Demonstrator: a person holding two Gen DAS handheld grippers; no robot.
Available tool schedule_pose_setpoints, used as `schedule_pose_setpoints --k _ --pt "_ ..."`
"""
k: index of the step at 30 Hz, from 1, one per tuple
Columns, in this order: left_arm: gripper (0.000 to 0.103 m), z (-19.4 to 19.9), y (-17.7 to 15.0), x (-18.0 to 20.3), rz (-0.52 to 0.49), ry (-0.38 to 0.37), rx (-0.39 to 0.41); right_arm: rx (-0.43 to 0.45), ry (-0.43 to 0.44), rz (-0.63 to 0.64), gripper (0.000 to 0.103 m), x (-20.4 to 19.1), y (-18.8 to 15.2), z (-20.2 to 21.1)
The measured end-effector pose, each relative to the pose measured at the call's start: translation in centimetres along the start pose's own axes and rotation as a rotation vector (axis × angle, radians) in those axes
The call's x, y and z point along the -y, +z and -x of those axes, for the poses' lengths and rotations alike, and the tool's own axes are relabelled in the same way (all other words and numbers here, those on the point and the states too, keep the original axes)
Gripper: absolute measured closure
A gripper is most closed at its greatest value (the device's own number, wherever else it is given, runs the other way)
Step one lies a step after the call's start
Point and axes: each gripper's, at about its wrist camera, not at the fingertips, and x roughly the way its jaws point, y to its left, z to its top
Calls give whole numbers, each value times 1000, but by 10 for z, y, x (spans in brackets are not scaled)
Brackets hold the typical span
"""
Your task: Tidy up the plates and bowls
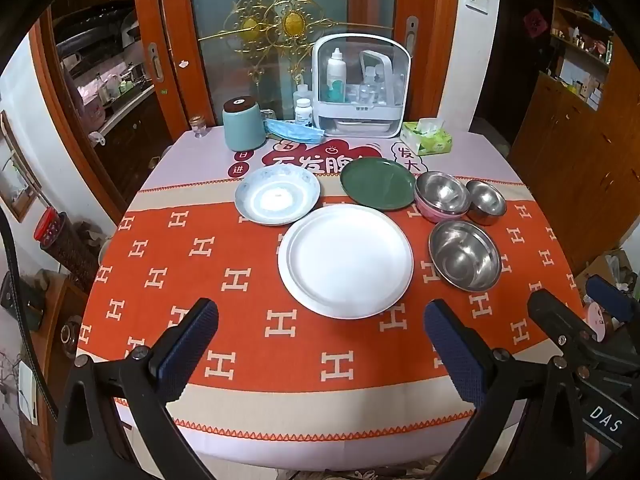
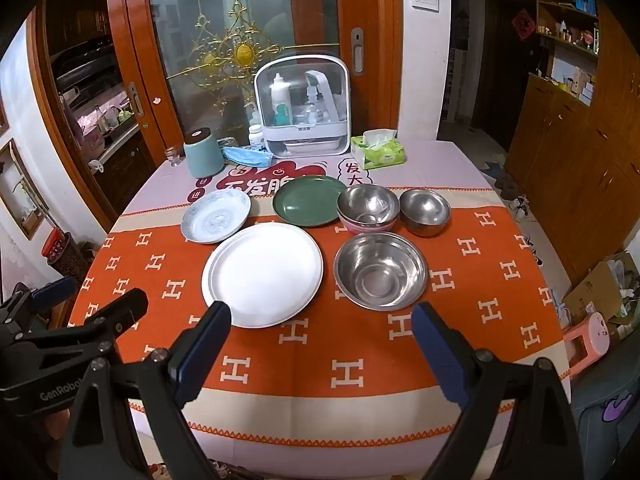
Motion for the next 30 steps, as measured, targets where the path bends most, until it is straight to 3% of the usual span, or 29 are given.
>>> schedule_pose_setpoints --k 30 --pt "1 -4 -3 0 -3 -19 -17 -2 3 -5 11 -2 -1 -1"
